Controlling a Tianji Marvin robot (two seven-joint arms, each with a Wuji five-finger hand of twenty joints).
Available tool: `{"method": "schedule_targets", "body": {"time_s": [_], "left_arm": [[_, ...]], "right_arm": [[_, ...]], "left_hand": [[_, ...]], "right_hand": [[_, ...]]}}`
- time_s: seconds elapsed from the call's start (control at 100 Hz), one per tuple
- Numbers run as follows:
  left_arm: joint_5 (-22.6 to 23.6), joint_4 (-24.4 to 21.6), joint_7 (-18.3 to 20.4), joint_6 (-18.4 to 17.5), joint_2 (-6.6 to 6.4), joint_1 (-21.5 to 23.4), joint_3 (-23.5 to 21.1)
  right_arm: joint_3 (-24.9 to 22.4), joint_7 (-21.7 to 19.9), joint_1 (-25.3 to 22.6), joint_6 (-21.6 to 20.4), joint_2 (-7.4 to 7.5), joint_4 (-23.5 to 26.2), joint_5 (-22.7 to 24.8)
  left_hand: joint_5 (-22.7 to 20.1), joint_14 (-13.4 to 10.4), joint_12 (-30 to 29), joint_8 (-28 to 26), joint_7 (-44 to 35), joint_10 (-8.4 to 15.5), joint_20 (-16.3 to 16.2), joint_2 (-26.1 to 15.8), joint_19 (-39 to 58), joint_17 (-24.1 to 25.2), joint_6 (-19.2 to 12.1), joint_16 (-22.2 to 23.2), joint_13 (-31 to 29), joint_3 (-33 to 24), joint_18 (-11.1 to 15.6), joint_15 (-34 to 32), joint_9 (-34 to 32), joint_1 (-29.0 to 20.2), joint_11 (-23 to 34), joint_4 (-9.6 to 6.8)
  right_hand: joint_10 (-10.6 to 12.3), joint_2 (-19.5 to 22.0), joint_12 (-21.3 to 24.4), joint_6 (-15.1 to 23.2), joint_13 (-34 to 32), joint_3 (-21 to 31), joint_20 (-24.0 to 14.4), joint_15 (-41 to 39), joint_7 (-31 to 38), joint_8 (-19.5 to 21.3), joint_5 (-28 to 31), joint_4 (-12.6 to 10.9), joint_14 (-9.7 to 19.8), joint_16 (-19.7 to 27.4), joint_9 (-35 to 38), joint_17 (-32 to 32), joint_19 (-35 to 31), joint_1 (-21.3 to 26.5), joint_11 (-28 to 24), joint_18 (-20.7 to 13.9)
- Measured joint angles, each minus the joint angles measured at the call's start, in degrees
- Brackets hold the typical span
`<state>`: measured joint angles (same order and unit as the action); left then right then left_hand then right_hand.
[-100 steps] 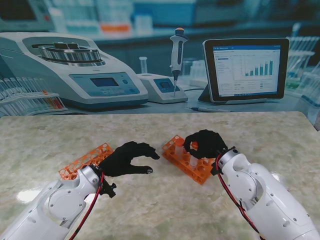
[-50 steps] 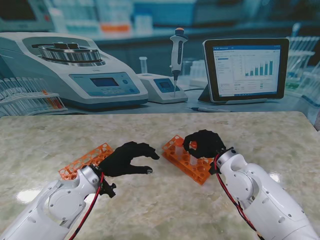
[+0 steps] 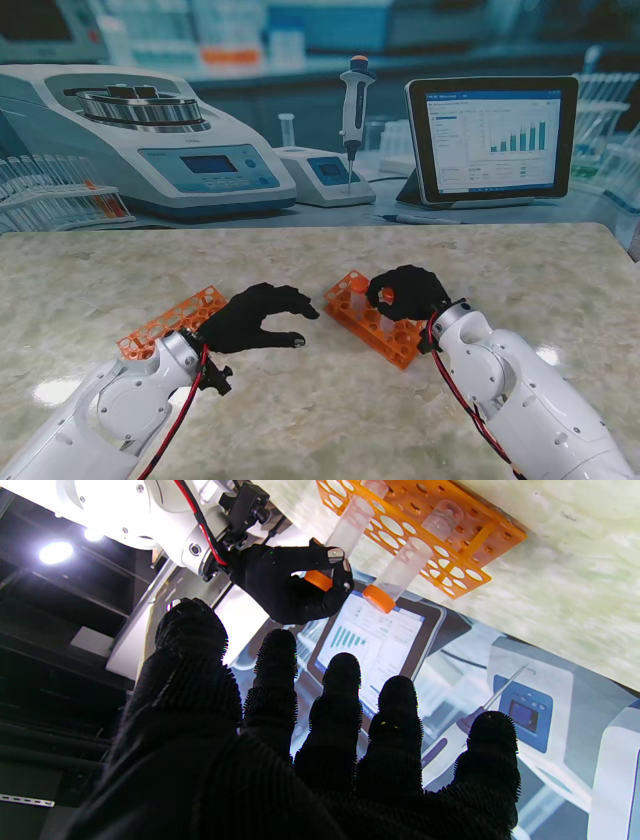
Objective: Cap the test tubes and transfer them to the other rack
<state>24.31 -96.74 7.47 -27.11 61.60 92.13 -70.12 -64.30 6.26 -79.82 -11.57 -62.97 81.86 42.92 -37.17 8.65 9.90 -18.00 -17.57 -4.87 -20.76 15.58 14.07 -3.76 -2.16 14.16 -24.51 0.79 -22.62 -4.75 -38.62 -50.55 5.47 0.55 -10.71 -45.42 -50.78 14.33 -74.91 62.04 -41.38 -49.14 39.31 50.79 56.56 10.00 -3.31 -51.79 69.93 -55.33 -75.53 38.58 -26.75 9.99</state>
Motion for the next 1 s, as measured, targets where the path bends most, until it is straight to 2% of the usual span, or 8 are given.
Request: {"method": "schedule_targets", "body": {"time_s": [0.12,0.29,0.38,0.49,0.56,0.72,0.95,1.0], "left_arm": [[0.0,0.0,0.05,0.0,0.0,0.0,-0.04],[0.04,0.0,0.04,0.02,0.0,0.01,-0.04],[0.04,0.0,0.03,0.03,0.0,0.0,-0.04],[0.02,0.0,0.03,0.07,0.0,0.0,-0.04],[0.02,-0.03,0.04,0.17,0.0,0.02,-0.04],[-0.03,-0.18,0.06,0.3,0.0,0.13,-0.04],[-0.09,-0.46,0.08,0.44,-0.01,0.32,-0.12],[-0.13,-0.62,0.06,0.48,0.0,0.43,-0.19]], "right_arm": [[-0.02,-0.65,-0.17,0.16,0.08,0.05,0.23],[-0.27,-2.47,-0.55,0.22,0.41,0.43,0.84],[-0.32,-2.47,-0.68,0.22,0.53,0.48,1.12],[-0.55,-2.32,-0.9,0.21,0.54,0.71,1.29],[-1.03,-2.32,-1.28,0.14,0.55,1.31,1.92],[-2.56,-2.33,-2.72,0.04,0.63,3.75,3.11],[-5.06,-0.26,-4.98,-0.78,0.57,6.62,4.47],[-5.99,0.49,-5.93,-1.23,0.54,7.67,5.04]], "left_hand": [[0.0,0.0,0.0,0.0,0.0,0.0,0.0,-0.44,0.0,0.0,0.0,0.0,0.0,-0.01,0.0,0.0,0.0,0.0,0.0,0.0],[0.0,0.0,0.0,0.0,0.0,0.0,0.0,-0.45,0.0,0.0,0.0,0.0,0.0,-0.01,0.0,0.0,0.0,0.0,0.0,0.0],[0.0,0.0,0.0,0.0,0.0,0.0,0.0,-0.45,0.0,0.0,0.0,0.0,0.0,-0.01,0.0,0.0,0.0,0.0,0.0,0.0],[0.0,0.0,0.0,0.0,0.0,0.0,0.0,-0.45,0.0,0.0,0.0,0.0,0.0,-0.01,0.0,0.0,0.0,0.0,0.0,0.0],[0.0,0.0,0.0,0.0,0.0,0.0,0.0,-0.46,0.0,0.0,0.0,0.0,0.0,-0.01,0.0,0.0,0.0,0.0,0.0,0.0],[0.0,0.0,0.0,0.0,0.0,0.0,0.0,-0.46,0.0,0.0,0.0,0.0,0.0,-0.01,0.0,0.0,0.0,0.0,0.0,0.0],[0.06,0.0,0.0,0.06,0.0,0.0,0.0,-1.32,0.0,0.0,0.0,0.0,0.01,-0.01,0.0,0.0,0.63,0.0,0.0,0.0],[0.28,0.0,0.0,0.28,0.61,0.0,0.0,-2.77,0.0,0.0,0.0,0.0,0.01,-0.01,0.0,0.0,0.85,0.0,0.0,0.0]], "right_hand": [[0.18,0.84,3.41,-0.3,1.93,-4.12,-1.38,6.04,-0.76,-2.23,-0.12,0.0,-0.36,1.12,-1.0,6.79,1.96,2.27,1.17,0.89],[5.22,3.59,5.47,3.21,9.46,-10.45,-1.4,14.74,7.59,-16.51,-6.26,-0.02,-0.56,3.36,-3.81,17.03,4.08,2.98,5.32,2.19],[9.49,4.72,7.61,3.22,14.07,-13.86,-1.28,18.76,8.06,-19.56,-8.73,-0.05,-0.79,5.33,-6.03,21.97,6.73,2.9,7.12,2.99],[10.8,4.86,13.1,3.17,17.3,-17.55,-1.23,22.2,7.86,-23.17,-11.75,-0.08,-1.35,7.53,-8.48,26.43,9.39,0.17,8.53,4.01],[10.83,6.17,15.74,3.04,19.29,-19.98,-1.23,23.6,7.34,-23.46,-11.52,-0.09,-1.67,8.38,-9.41,28.9,10.6,-2.19,9.21,4.37],[10.87,9.92,17.92,2.65,21.63,-23.98,-0.62,26.22,3.37,-22.63,-11.49,-0.36,-2.26,10.16,-11.37,32.27,12.9,-5.86,9.49,4.99],[10.88,11.64,18.12,2.23,23.35,-26.37,-0.54,26.93,1.28,-21.81,-11.49,-1.1,-2.31,11.12,-12.03,34.53,14.32,-6.47,9.41,5.05],[10.88,12.61,18.65,1.79,23.35,-26.87,-0.5,28.01,-0.14,-21.75,-11.49,-1.49,-2.32,11.97,-12.03,34.94,14.98,-6.47,9.84,5.06]]}}
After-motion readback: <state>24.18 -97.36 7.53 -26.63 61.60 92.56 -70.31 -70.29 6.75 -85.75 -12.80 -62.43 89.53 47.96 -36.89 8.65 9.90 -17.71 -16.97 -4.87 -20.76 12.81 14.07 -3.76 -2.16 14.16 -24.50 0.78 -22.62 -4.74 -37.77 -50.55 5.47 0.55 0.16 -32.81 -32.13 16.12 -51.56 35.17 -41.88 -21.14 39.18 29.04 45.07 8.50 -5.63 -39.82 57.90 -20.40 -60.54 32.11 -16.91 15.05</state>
